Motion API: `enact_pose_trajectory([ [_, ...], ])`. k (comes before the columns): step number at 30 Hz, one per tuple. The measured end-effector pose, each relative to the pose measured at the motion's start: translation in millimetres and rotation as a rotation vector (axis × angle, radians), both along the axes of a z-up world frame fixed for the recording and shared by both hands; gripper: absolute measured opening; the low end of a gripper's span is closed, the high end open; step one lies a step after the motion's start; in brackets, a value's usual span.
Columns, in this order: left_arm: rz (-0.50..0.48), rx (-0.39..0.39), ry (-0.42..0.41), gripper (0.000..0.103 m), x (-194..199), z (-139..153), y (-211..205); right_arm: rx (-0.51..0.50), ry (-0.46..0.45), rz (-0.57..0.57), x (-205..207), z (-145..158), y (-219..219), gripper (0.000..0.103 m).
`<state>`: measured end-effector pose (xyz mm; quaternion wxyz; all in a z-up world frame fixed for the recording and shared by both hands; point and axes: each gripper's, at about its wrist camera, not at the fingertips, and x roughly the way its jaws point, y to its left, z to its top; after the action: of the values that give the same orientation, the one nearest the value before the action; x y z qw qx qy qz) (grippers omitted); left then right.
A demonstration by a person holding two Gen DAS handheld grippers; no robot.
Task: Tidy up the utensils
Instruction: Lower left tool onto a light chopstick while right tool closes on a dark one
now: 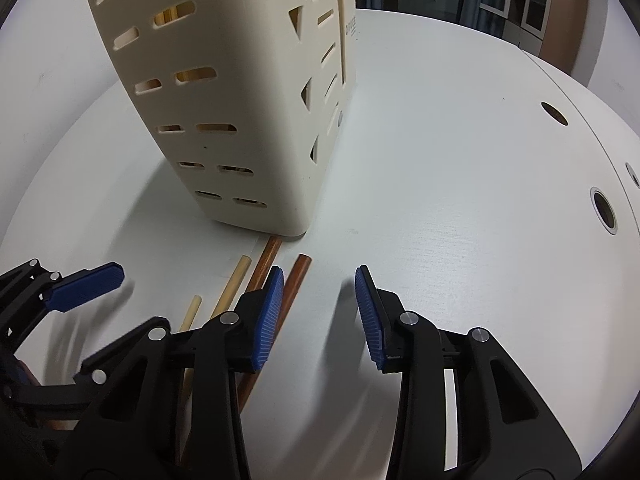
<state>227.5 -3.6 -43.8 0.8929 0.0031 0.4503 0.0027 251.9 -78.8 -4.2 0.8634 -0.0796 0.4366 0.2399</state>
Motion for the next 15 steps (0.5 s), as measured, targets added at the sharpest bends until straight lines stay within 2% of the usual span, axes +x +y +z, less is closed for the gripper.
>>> enact_pose_trajectory([
  [5,0.001,0.006,0.025,0.048,5,-8,-3,-0.013,-0.002,0.003,-5,-1,0,0.035],
  [7,-0.002,0.012,0.032,0.048,7,-12,-5,-0.023,-0.008,-0.005,-7,-1,-2,0.03],
  [15,-0.011,0.016,0.037,0.048,7,-16,-3,-0.043,-0.013,0.003,-19,-1,-5,0.022],
])
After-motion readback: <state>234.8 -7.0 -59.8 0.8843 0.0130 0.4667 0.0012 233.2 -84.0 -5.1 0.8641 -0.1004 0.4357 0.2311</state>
